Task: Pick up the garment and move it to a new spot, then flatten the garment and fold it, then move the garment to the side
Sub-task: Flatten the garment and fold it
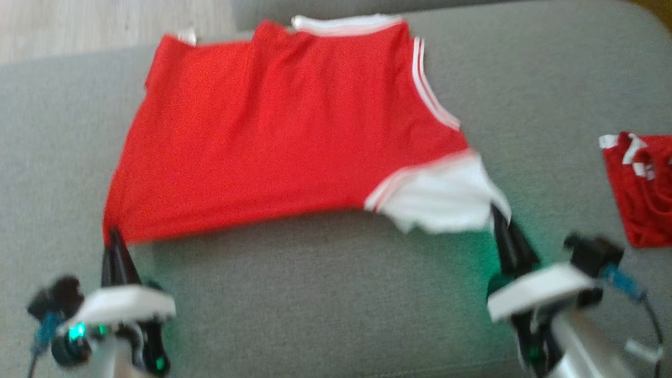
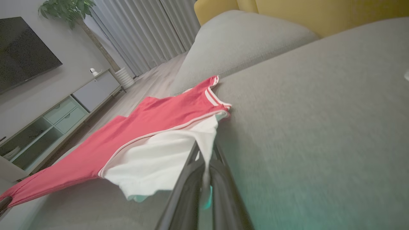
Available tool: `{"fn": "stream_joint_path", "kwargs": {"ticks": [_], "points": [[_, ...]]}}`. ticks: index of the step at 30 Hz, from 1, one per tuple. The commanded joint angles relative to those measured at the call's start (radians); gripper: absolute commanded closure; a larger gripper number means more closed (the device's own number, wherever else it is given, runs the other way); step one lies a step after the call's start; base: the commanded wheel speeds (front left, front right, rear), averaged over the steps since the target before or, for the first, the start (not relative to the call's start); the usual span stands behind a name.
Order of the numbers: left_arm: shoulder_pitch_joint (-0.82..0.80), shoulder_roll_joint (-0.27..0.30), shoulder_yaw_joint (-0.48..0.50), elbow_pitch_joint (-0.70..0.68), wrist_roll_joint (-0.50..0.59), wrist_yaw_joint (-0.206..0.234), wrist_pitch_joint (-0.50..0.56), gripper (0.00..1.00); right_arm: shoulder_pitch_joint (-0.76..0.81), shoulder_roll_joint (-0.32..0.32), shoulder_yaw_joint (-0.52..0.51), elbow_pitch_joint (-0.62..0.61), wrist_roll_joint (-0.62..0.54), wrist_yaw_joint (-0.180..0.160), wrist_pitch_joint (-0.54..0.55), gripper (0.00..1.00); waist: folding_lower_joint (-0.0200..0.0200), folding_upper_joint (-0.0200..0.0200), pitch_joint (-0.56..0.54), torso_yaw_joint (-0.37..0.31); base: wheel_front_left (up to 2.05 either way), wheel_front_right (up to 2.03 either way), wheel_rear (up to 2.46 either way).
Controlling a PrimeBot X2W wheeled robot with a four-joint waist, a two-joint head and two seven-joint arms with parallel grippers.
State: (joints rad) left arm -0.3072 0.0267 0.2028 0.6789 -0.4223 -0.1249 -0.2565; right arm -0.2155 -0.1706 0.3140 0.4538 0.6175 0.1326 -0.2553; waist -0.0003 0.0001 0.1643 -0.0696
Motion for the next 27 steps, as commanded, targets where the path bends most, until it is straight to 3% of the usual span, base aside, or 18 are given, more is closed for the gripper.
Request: {"fn": "stream_joint_path", "kwargs": {"ticks": [1,8,16,27], "points": [[0.041,0.024,0.018,-0.027,-0.013,-0.004,-0.005,1.00,0.030,-0.008,0.028,-0.037,0.018,-0.002,-0.006,1.00,0.0003,-0.0001,-0.060,-0.030,0.00,0.00,0.00],[0.222,0.024,-0.024,-0.068,-0.069,-0.005,-0.005,1.00,0.198,-0.039,0.041,-0.031,0.055,-0.002,-0.006,1.00,0.0003,-0.0001,-0.147,-0.037,0.00,0.00,0.00],[0.336,0.024,-0.105,-0.132,-0.127,-0.006,-0.005,1.00,0.288,-0.051,-0.002,-0.082,0.083,-0.002,-0.006,1.00,0.0003,-0.0001,-0.166,-0.018,0.00,0.00,0.00],[0.164,0.024,-0.171,-0.144,-0.091,-0.006,-0.005,1.00,0.058,0.000,-0.017,-0.094,0.040,-0.002,0.006,1.00,0.0003,-0.0001,-0.087,0.029,0.00,0.00,0.00]]}}
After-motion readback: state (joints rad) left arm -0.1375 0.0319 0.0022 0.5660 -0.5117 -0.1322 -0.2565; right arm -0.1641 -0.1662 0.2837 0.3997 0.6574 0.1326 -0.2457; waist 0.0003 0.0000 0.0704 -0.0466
